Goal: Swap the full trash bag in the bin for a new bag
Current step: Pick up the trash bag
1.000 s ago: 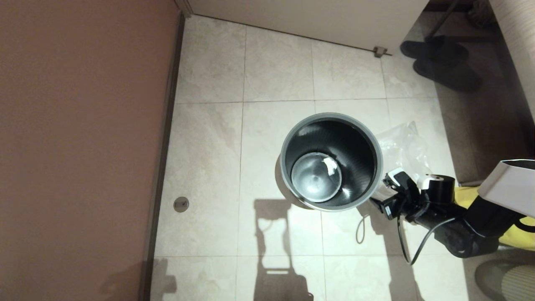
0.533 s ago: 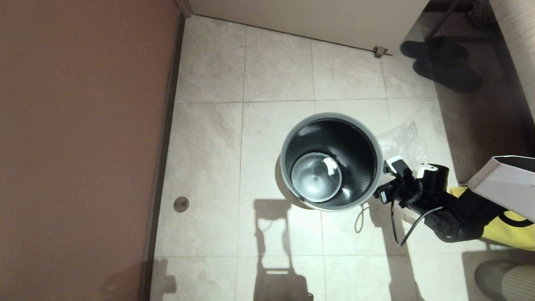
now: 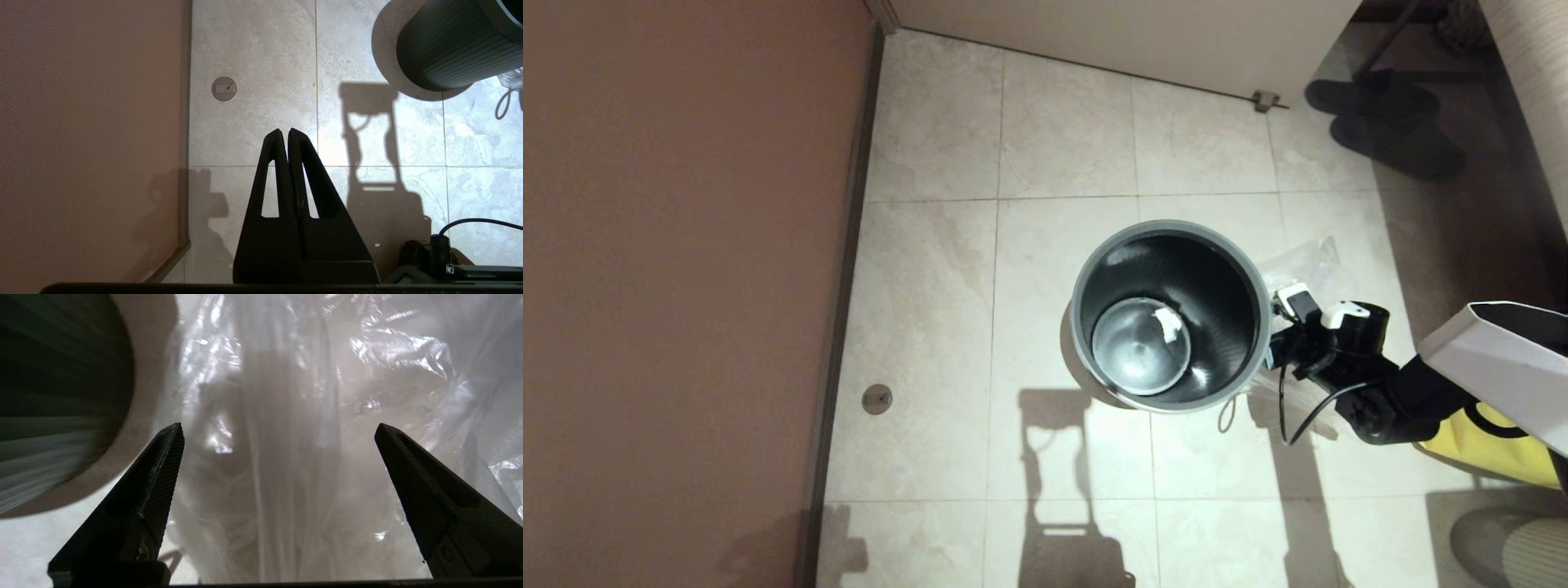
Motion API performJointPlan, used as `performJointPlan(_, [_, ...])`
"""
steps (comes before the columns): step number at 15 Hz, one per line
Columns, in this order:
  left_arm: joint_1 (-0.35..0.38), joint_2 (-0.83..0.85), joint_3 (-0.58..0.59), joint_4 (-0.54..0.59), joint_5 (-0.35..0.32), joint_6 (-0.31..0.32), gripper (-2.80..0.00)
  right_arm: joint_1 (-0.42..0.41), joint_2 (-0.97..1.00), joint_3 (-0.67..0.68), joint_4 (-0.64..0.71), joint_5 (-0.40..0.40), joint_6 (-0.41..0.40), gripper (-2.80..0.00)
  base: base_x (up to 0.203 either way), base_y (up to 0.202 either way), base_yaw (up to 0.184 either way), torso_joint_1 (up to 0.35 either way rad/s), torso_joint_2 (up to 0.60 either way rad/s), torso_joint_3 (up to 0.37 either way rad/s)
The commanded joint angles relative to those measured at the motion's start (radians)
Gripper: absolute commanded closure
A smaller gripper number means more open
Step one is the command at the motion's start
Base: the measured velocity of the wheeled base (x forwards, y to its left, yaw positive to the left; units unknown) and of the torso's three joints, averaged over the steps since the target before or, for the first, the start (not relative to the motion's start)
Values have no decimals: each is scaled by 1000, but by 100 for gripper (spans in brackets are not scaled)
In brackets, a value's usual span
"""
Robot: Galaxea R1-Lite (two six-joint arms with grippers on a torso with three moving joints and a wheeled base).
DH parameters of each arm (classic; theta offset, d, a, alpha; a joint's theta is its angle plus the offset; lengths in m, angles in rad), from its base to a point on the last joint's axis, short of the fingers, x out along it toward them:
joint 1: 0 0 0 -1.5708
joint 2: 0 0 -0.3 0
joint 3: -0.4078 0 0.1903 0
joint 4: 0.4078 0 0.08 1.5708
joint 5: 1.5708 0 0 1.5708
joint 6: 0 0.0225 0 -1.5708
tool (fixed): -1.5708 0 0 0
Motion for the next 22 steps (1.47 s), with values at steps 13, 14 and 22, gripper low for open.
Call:
performJointPlan(13, [0, 1, 0, 0, 1, 0, 0, -43, 96, -196, 56, -17, -19, 0, 0, 0, 0, 0, 0, 0])
performJointPlan(14, [0, 1, 0, 0, 0, 0, 0, -41, 95, -196, 61, -17, -19, 0, 0, 0, 0, 0, 0, 0])
performJointPlan(22, [0, 1, 0, 0, 0, 0, 0, -44, -64, -92, 118, -25, -18, 0, 0, 0, 0, 0, 0, 0])
